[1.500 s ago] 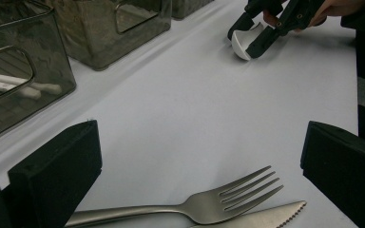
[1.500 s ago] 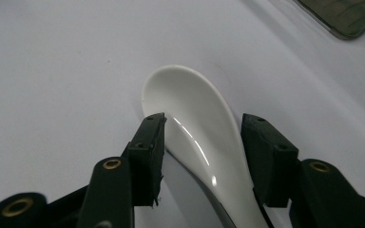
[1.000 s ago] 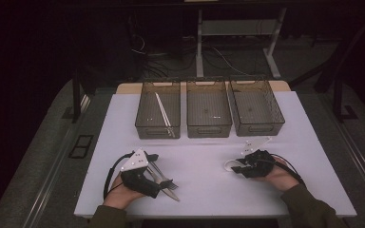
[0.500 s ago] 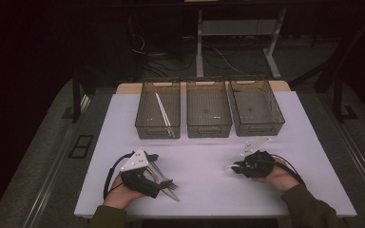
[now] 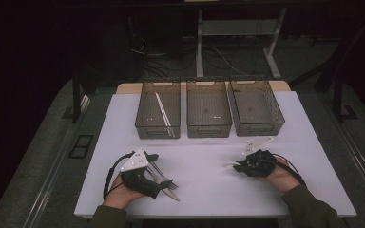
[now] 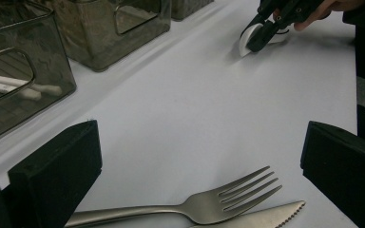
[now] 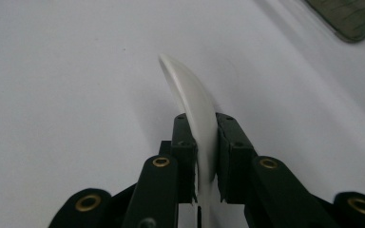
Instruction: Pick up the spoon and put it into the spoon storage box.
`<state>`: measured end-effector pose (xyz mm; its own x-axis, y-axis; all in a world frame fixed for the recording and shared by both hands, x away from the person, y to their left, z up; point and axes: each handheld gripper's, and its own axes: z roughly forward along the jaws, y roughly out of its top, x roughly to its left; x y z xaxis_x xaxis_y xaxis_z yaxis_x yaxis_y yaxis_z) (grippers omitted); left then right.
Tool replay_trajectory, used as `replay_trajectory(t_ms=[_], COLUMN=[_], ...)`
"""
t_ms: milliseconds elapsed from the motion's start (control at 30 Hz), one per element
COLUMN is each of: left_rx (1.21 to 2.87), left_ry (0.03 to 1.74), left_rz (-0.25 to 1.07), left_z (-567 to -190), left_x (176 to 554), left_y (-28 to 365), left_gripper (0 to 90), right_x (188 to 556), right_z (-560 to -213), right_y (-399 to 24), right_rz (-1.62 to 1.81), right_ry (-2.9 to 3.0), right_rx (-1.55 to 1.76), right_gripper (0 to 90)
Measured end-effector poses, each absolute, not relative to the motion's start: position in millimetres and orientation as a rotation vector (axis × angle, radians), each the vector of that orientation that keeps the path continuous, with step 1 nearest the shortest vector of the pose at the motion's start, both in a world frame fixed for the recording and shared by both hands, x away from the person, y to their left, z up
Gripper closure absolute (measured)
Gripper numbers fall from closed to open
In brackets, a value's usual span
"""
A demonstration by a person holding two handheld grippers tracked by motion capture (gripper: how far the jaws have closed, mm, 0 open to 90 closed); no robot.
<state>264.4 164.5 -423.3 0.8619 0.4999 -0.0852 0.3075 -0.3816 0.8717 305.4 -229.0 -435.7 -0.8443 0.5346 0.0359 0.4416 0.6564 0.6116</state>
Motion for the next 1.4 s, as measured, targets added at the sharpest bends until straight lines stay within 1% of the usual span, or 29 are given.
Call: replay_trajectory(t_ms=[800,1200,1400], left_rx=[2.000,2.008,2.008], left_ry=[0.583,0.576,0.574], left_rz=[0.227,0.220,0.219], left_z=[-424.4,-426.2,-426.0], left_x=[264.3,265.3,265.0], left_y=[163.5,161.9,162.2], left_gripper=[0.0,0.0,0.0], right_x=[308.9,325.5,335.8], right_z=[-416.6,-403.6,-395.9], right_y=[-242.4,-242.6,-236.1], right_rz=[1.048,1.113,1.158], right_ry=[2.634,2.569,2.540], right_rx=[0.861,0.932,0.948], right_gripper=[79.1,79.1,79.1])
